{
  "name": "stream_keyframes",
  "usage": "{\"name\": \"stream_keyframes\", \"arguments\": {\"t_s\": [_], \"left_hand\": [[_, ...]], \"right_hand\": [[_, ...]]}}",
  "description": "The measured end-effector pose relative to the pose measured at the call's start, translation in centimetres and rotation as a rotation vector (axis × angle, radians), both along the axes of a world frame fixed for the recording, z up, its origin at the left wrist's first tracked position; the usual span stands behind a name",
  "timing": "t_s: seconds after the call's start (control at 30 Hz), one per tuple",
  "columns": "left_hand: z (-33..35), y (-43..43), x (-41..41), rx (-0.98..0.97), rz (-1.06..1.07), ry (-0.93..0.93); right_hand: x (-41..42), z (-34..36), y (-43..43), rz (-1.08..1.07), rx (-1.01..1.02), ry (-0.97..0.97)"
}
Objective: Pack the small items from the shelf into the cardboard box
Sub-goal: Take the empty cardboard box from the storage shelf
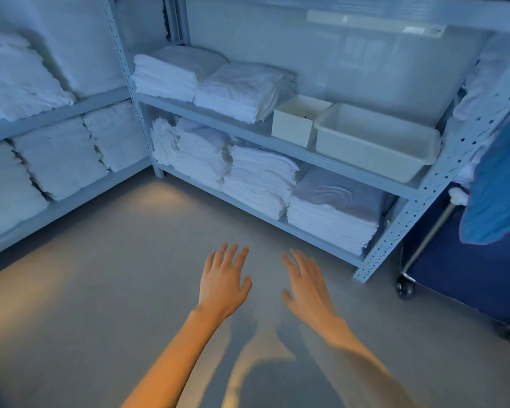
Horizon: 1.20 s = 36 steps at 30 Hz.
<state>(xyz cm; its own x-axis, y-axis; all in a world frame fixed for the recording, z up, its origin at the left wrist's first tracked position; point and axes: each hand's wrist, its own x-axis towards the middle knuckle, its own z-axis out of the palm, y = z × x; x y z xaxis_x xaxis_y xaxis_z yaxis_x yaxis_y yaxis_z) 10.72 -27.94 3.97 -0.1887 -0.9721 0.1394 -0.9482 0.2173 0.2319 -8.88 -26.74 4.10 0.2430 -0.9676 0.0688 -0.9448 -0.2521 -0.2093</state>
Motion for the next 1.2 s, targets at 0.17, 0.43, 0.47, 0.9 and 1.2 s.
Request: {"name": "stream_keyframes", "arguments": {"t_s": [0.17,0.43,0.47,0.9,1.2], "left_hand": [[0.0,-4.2,1.8,0.006,-0.004,0.072],[-2.0,-12.3,1.1,0.038,-0.052,0.022],[-2.3,-13.5,0.7,0.041,-0.058,0.018],[-0.1,-34.9,-6.0,0.009,-0.058,-0.023],[-0.9,-44.0,-6.6,0.039,-0.104,-0.077]], "right_hand": [[0.2,-0.3,-3.5,-0.007,0.026,0.004],[-1.2,-2.3,-11.3,-0.031,-0.004,-0.01],[-1.6,-2.4,-12.7,-0.03,-0.01,-0.001],[-8.2,-0.3,-35.0,-0.026,-0.031,0.084],[-9.7,-1.0,-43.7,-0.058,0.014,0.108]]}}
